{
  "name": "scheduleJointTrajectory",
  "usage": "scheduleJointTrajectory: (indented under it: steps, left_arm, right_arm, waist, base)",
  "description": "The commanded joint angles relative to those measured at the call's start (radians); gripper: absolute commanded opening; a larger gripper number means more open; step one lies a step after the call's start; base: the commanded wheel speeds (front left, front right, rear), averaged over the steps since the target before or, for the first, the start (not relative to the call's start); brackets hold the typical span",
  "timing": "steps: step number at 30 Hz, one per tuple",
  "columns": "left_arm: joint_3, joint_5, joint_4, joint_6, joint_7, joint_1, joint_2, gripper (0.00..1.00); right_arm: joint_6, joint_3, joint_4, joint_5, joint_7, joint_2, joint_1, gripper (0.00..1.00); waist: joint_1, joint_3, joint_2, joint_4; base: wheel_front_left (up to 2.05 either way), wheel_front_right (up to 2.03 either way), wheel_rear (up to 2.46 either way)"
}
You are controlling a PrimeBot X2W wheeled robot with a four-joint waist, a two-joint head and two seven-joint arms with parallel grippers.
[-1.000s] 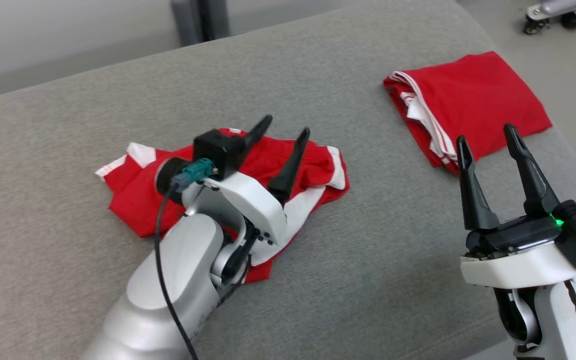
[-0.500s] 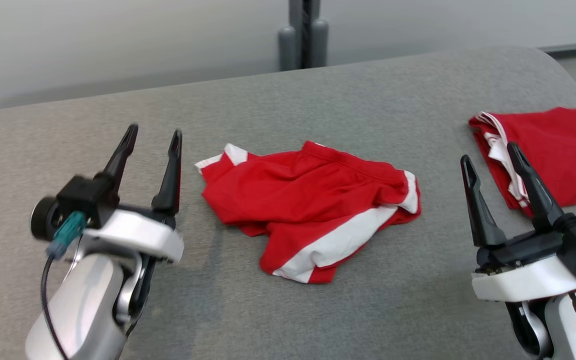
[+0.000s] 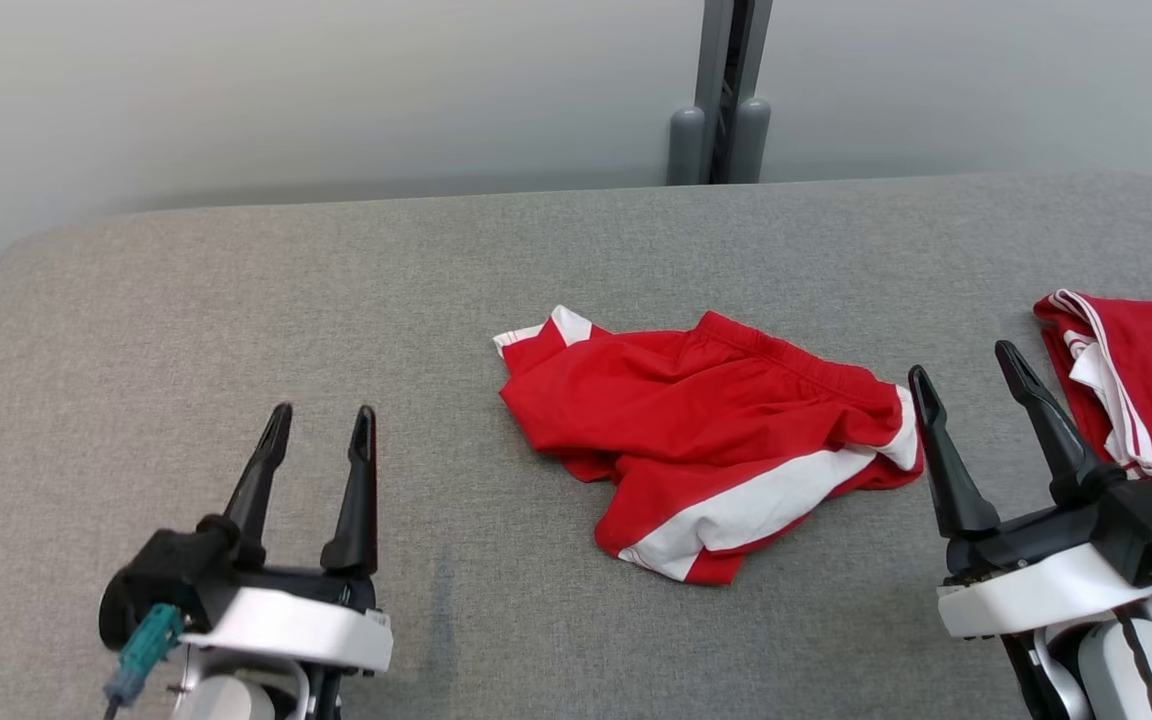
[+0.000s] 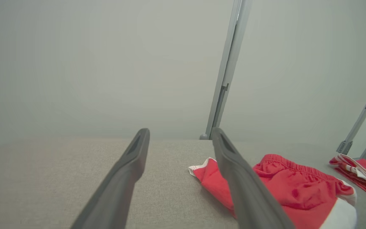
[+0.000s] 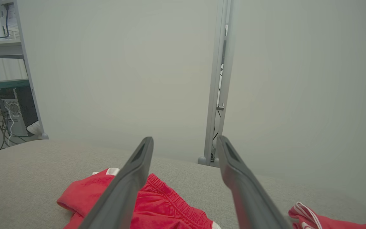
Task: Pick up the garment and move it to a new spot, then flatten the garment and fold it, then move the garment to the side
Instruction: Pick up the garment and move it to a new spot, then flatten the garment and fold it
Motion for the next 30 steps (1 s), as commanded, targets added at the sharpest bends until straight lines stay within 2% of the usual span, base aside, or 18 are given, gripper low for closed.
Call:
scheduleJointTrajectory:
  steps: [1,8,14,20,22,30]
  left_arm:
    - [0.014,0.012,-0.003,-0.007,-0.004,0.019,-0.008,1.0]
    - [0.122,0.097,-0.042,-0.065,-0.004,0.093,-0.083,1.0]
    - [0.157,0.12,-0.028,-0.107,-0.004,0.1,-0.102,1.0]
    - [0.133,0.108,-0.033,-0.103,-0.004,0.058,-0.104,1.0]
    - [0.122,0.102,-0.033,-0.099,-0.004,0.051,-0.104,1.0]
    - [0.056,0.065,-0.005,-0.088,-0.004,0.006,-0.104,1.0]
  right_arm:
    - [0.0,-0.003,0.003,0.005,-0.004,0.0,0.002,1.0]
    - [0.0,0.004,0.013,0.007,-0.004,0.008,0.006,1.0]
    - [0.0,0.008,0.022,0.018,-0.004,0.003,-0.012,1.0]
    - [0.0,0.037,0.099,0.041,0.013,-0.03,-0.084,1.0]
    - [0.0,0.075,0.138,0.087,0.051,-0.05,-0.13,1.0]
    - [0.0,0.318,0.286,0.282,0.258,-0.248,-0.4,1.0]
  waist:
    - [0.0,0.0,-0.0001,0.002]
    - [0.0,0.002,-0.0001,0.011]
    - [0.0,0.013,-0.0001,0.024]
    - [0.0,0.053,-0.0001,0.048]
    - [0.0,0.068,-0.0001,0.057]
    - [0.0,0.144,-0.0001,0.12]
  base:
    - [0.0,0.0,0.0]
    - [0.0,0.0,0.0]
    - [0.0,0.0,0.0]
    - [0.0,0.0,0.0]
    - [0.0,0.0,0.0]
    - [0.0,0.0,0.0]
